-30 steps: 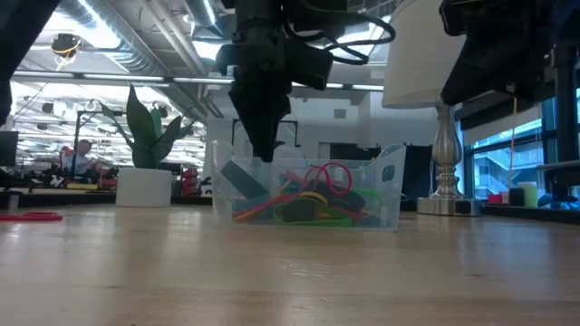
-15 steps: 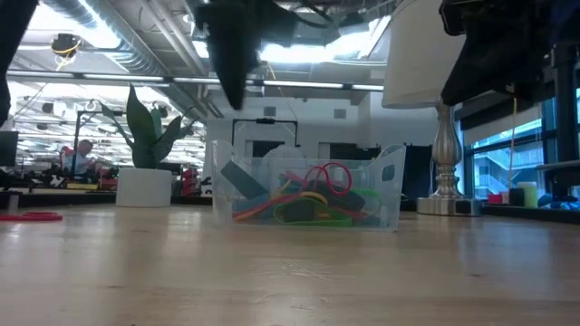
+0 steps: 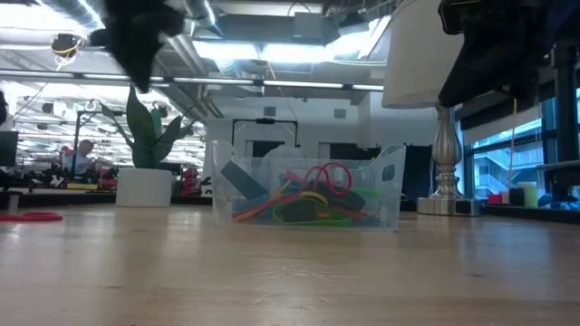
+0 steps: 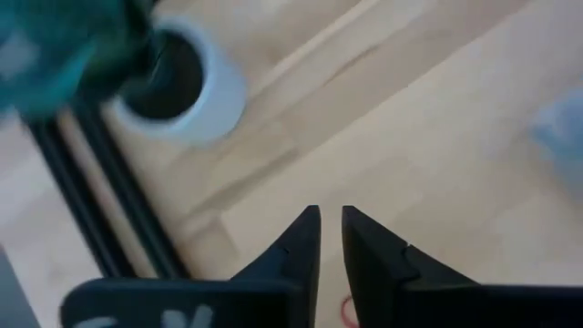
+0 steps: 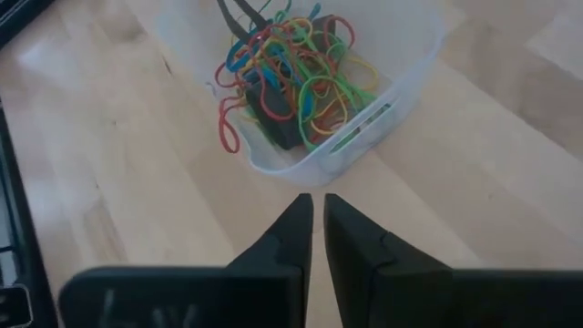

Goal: Pick and place rubber bands into bin
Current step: Put the red rubber band into the transparent bin

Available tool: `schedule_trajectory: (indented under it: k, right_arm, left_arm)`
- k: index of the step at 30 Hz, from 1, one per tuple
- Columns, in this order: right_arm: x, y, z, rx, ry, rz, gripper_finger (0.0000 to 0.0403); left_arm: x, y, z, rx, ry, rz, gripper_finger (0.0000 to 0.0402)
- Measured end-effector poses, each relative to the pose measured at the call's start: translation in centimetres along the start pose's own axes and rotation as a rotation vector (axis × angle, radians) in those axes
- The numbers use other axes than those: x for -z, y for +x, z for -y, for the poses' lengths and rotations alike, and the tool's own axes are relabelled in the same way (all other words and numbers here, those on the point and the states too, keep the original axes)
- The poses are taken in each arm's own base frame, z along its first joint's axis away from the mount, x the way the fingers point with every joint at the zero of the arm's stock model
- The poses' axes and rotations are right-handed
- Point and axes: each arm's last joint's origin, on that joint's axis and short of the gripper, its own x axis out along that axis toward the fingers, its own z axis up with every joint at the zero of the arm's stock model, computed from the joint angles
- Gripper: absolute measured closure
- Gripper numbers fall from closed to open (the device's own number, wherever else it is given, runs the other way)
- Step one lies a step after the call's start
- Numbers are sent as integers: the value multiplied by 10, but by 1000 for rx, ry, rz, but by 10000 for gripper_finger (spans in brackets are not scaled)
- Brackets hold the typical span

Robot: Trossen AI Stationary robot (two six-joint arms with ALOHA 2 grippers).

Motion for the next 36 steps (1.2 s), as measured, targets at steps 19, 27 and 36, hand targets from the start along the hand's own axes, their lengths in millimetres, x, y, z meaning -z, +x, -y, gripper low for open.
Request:
schedule_trajectory:
  k: [19,27,36]
  right_arm:
    - [-8,4,4,23,18,14,367]
    - [-8,4,3,13,25,19,367]
    - [-9,4,1,-3,35,27,367]
  left_arm:
    - [83,74,-7,44,-280,-222,257]
    - [100,84,6,52,-92,-233,276]
    - [106,102,27,96,147,-352,291]
